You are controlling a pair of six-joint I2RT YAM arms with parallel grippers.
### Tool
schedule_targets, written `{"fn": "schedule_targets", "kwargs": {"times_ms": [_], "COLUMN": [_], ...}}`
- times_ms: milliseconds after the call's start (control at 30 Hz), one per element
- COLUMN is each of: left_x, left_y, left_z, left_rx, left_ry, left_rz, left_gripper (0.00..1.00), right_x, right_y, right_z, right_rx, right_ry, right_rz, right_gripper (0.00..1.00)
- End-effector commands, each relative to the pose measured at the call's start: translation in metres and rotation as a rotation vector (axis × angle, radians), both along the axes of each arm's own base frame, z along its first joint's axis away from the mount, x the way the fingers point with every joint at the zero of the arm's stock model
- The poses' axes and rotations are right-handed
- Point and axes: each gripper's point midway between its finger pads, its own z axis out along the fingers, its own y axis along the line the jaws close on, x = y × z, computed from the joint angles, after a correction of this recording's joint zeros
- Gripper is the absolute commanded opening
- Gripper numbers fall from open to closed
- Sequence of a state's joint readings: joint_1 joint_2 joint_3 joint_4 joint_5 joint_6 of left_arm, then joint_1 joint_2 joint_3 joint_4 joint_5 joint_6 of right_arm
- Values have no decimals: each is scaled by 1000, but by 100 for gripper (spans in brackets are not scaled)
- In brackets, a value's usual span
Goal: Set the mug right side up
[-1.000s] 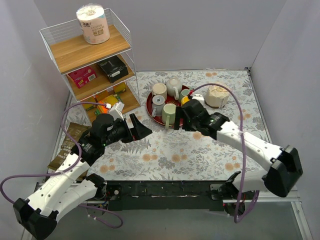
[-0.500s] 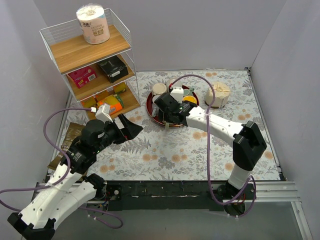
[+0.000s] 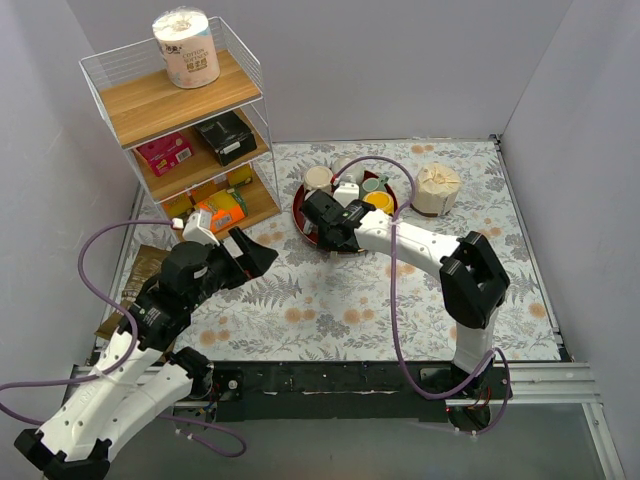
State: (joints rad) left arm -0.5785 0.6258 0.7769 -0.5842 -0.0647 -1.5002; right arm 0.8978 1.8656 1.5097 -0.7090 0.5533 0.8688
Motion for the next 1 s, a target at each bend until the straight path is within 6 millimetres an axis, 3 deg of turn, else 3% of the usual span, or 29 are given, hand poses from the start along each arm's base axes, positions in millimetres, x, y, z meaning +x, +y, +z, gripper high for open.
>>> {"fn": "schedule_targets", "kwargs": {"times_ms": [0, 467, 833, 967], "left_x": [-1, -4, -4, -4], "left_y": [8, 24, 30, 30], "left_z": [2, -2, -5, -6], "left_rx": [13, 24, 31, 30], "left_ry": [-21, -25, -13, -8], "left_rz": [29, 99, 127, 132], "left_gripper": [98, 98, 98, 98], "right_x": [7, 16, 23, 24], "right_y": [5, 5, -2, -2], "right_z": [2, -12, -16, -19], "right_rx": [10, -42, -68, -67], "right_ry": [-16, -11, -20, -14], "right_rz": [-31, -72, -95, -93], "right_gripper": [56, 42, 38, 31]}}
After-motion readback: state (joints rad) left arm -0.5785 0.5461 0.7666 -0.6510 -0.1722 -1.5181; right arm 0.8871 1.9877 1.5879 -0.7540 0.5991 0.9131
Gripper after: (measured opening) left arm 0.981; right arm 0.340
